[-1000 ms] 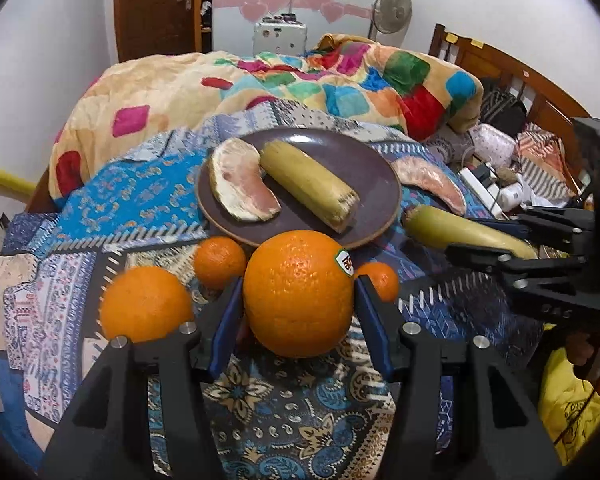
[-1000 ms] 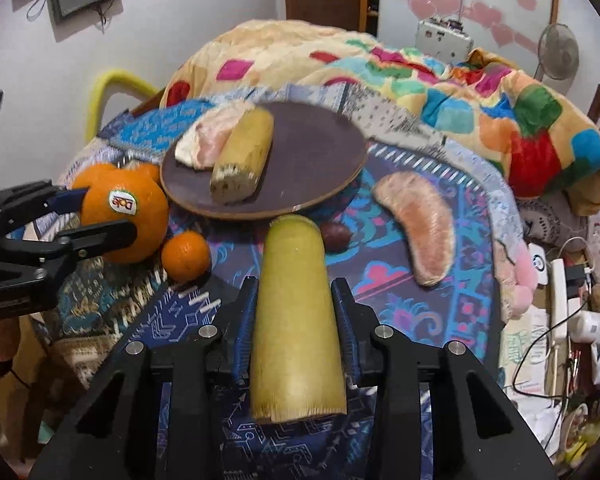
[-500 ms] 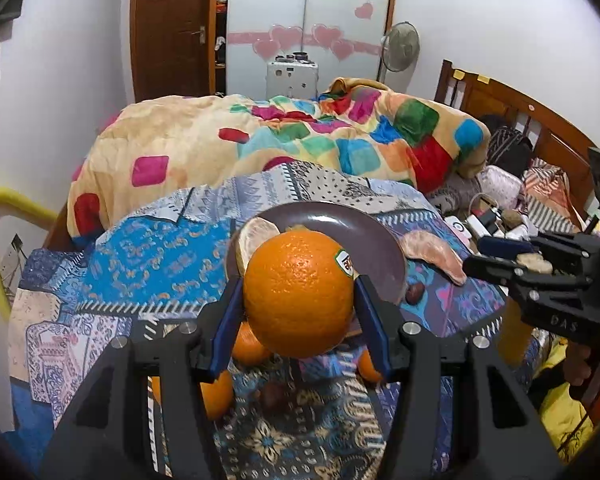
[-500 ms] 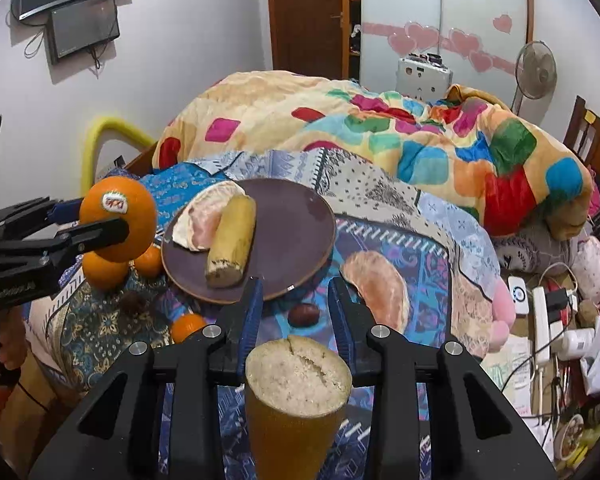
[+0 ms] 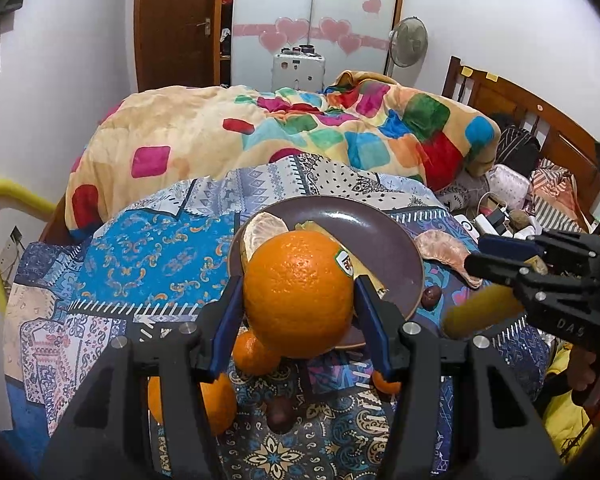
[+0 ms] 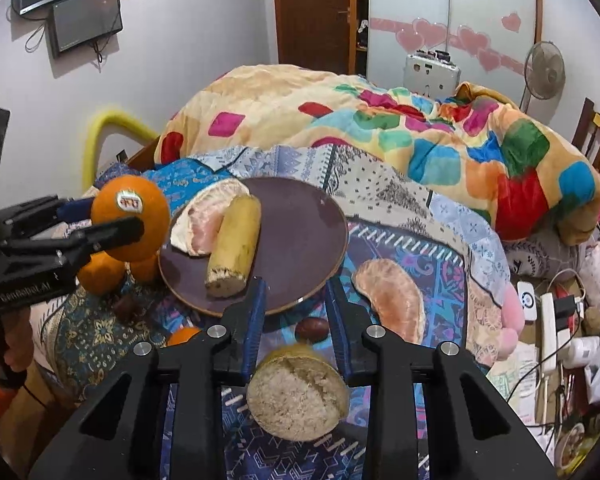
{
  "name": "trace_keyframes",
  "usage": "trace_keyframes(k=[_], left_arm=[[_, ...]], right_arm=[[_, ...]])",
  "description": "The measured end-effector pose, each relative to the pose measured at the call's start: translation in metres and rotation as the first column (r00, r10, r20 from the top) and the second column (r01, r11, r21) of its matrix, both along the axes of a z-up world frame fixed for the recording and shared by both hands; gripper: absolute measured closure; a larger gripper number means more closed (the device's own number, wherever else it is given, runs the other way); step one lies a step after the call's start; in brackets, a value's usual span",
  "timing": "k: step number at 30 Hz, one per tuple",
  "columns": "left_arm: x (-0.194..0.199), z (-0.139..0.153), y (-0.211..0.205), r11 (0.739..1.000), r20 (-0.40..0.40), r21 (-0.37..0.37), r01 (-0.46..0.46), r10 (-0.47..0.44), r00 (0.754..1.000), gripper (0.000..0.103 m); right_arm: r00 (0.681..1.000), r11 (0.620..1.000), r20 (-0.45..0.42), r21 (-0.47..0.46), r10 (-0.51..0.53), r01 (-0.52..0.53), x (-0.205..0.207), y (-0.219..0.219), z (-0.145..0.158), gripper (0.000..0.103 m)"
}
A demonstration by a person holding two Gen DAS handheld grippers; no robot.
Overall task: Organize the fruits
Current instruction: 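Carry the gourd beside the first gourd on the plate while the left tool carries the orange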
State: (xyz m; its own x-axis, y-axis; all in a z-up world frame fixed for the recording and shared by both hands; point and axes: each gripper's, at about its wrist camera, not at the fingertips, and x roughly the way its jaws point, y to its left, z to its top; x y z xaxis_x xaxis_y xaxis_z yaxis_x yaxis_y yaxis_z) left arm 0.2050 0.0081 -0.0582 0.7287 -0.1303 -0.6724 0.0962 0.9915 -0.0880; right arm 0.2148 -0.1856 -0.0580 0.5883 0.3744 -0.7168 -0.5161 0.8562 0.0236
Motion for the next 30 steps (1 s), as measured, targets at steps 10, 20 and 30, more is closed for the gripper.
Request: trace_keyframes(k=[10, 20, 30], left_arm=[[0.013, -0.008, 0.004, 1.000, -0.015, -0.016, -0.004, 0.004, 1.000, 0.048], [0.008, -0.017, -0.005, 1.000, -0.036, 0.010, 0.020, -0.020, 0.999, 0.048], [-0.002, -0.018, -0.004, 0.999, -0.044, 0.006, 0.037, -0.037, 0.998, 0.048]], right_arm=[[0.998, 0.998, 0.002, -0.029, 0.055, -0.055, 0.004, 0.013, 0.009, 0.100], [0.994, 0.996, -0.091, -0.055, 0.064, -0.069, -0.005, -0.017, -0.020, 0.087], [0.995, 0.974, -0.092, -0.217, 0.043, -0.062, -0.004, -0.047, -0.032, 0.049]])
